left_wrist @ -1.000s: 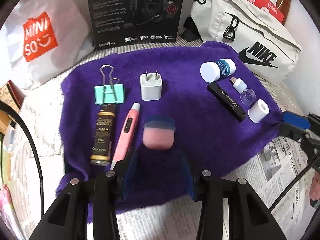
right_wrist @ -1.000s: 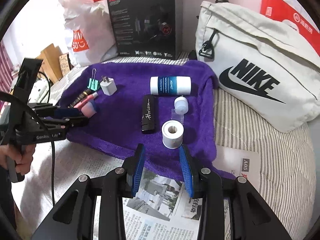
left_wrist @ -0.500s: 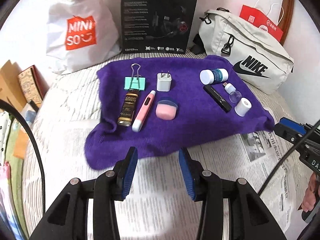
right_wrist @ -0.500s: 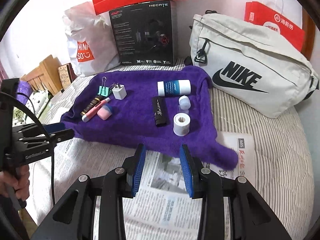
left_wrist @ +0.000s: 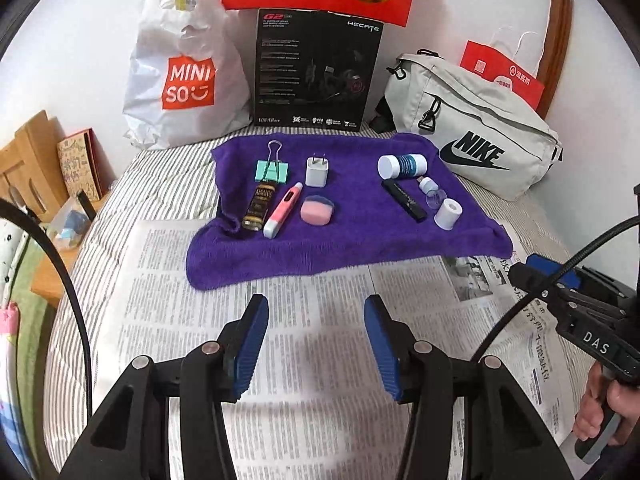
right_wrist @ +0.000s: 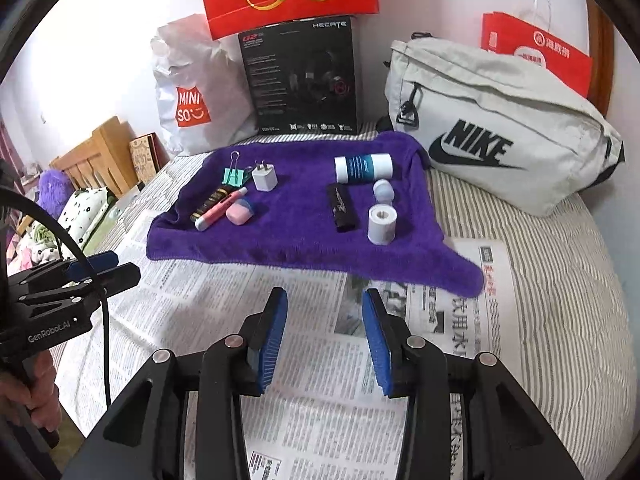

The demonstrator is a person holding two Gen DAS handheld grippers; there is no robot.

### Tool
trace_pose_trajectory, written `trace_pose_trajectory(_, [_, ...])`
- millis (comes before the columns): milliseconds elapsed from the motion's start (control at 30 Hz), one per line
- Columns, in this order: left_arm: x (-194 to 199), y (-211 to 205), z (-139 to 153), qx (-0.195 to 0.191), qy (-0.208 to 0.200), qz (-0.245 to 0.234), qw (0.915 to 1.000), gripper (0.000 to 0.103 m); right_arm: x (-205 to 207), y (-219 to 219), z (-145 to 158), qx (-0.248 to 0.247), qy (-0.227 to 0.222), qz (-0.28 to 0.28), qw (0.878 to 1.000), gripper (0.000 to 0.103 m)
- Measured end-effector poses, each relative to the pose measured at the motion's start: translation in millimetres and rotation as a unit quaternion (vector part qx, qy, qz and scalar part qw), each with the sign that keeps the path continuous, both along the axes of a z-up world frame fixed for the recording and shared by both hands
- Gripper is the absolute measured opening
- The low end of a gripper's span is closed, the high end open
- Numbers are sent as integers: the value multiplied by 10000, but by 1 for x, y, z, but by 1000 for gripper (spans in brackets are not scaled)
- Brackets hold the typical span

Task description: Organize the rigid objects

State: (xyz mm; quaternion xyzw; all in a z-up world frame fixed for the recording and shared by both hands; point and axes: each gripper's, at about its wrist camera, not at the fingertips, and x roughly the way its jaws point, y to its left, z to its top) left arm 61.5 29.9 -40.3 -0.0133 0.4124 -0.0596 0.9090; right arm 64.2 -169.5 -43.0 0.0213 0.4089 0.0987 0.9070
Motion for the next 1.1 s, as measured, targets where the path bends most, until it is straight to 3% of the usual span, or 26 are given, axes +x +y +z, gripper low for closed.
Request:
trace_pose_trajectory(300, [-11,11,-7,-206,49,155,9997,48,-9,-1,-4,-67,44,-27,10000,39])
trace_pose_trajectory(1100, [-7,5,-7,-171,86,-5,9998,48,-15,0,0,-7,45,-17,10000,39])
